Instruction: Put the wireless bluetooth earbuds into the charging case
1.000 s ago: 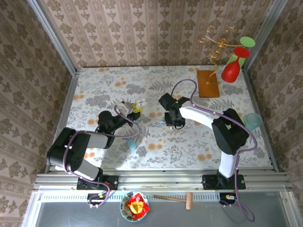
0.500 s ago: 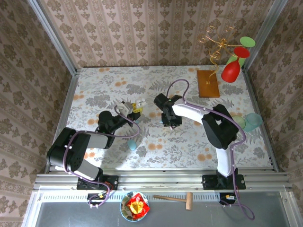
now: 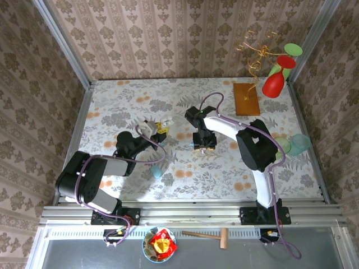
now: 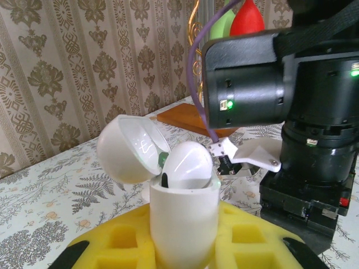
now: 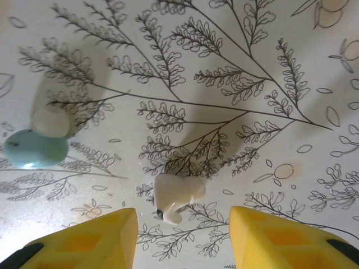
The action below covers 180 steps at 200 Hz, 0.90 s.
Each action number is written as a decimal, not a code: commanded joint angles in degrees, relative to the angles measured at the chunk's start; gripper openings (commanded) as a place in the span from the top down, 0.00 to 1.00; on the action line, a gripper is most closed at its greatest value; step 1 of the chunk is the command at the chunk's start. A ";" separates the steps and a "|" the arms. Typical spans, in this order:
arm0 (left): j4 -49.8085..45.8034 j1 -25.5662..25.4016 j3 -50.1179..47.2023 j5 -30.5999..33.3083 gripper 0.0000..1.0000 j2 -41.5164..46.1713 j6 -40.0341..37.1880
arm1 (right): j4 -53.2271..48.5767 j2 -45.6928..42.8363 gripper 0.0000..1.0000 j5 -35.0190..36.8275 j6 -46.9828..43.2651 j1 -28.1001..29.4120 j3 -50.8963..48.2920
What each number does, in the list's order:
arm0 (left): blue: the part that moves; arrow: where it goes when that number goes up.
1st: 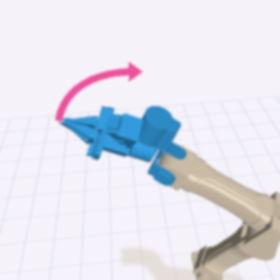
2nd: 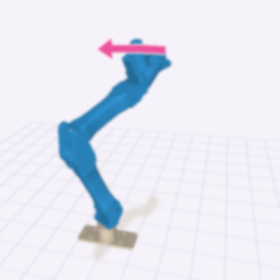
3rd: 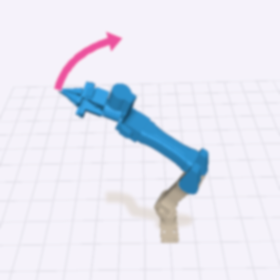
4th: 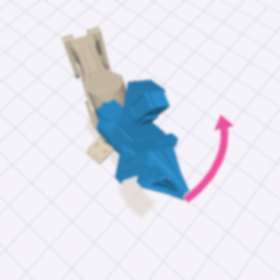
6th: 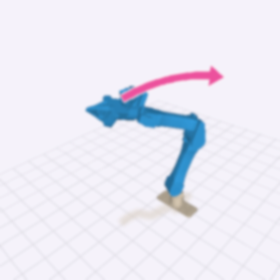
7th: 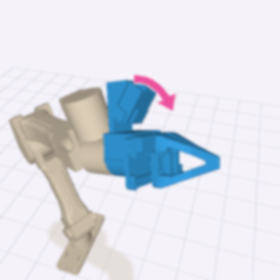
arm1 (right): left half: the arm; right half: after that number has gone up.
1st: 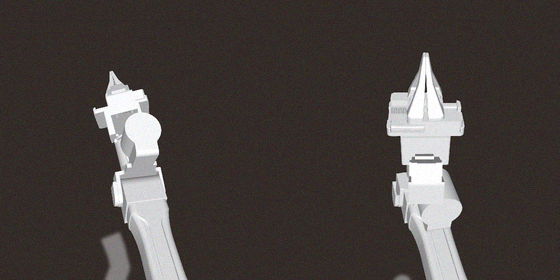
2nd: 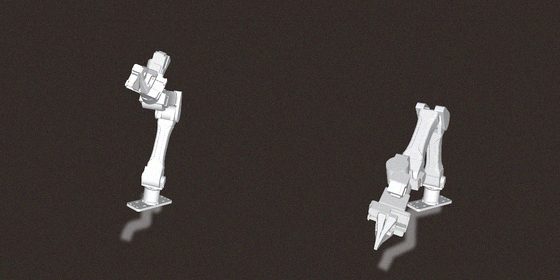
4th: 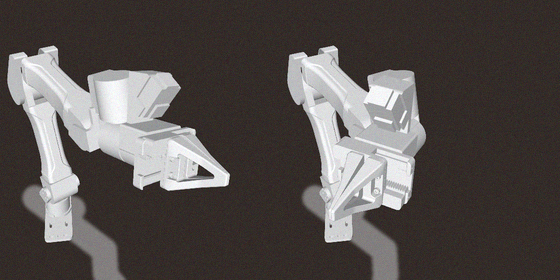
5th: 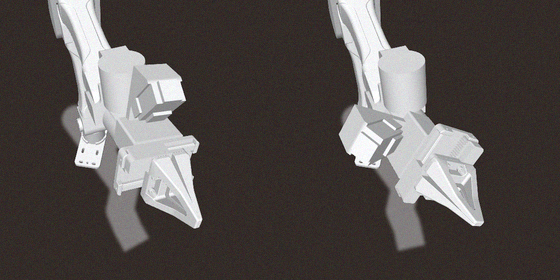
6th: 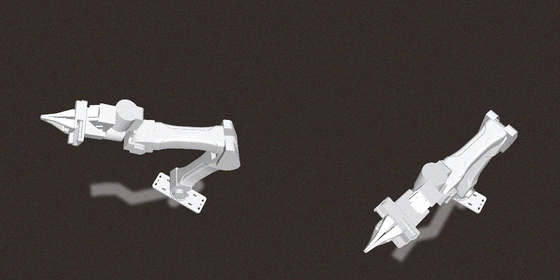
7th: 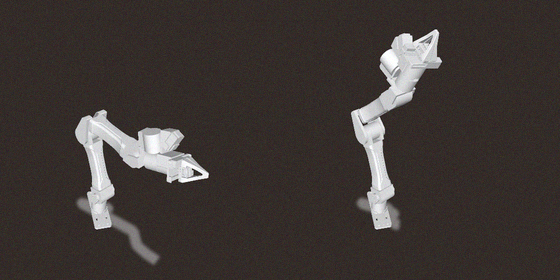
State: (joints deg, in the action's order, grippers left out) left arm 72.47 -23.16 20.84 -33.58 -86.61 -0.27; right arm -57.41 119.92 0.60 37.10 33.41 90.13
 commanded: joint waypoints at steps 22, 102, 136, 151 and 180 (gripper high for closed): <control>1.36 0.42 -0.44 -0.45 1.00 1.37 -1.48 | -6.58 3.89 0.53 -3.68 -2.56 -1.48 4.68; 1.36 0.54 -0.30 -0.48 1.00 1.00 -1.68 | -9.40 7.42 0.60 -4.74 -3.79 -1.87 9.95; 1.36 0.49 -0.21 -0.48 1.00 0.97 -1.66 | -9.50 7.70 0.63 -4.50 -3.88 -1.94 9.37; 1.36 0.51 -0.25 -0.53 1.00 0.96 -1.60 | -9.13 7.76 0.63 -4.49 -3.78 -1.90 9.10; 1.36 0.53 -0.27 -0.62 1.00 0.92 -1.57 | -8.10 8.09 0.64 -4.30 -3.79 -1.94 8.62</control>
State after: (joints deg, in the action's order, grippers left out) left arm 72.49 -23.14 20.84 -33.61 -86.50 -0.95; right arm -64.29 126.52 -3.44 34.00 31.66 98.83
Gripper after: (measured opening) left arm 0.193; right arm 0.370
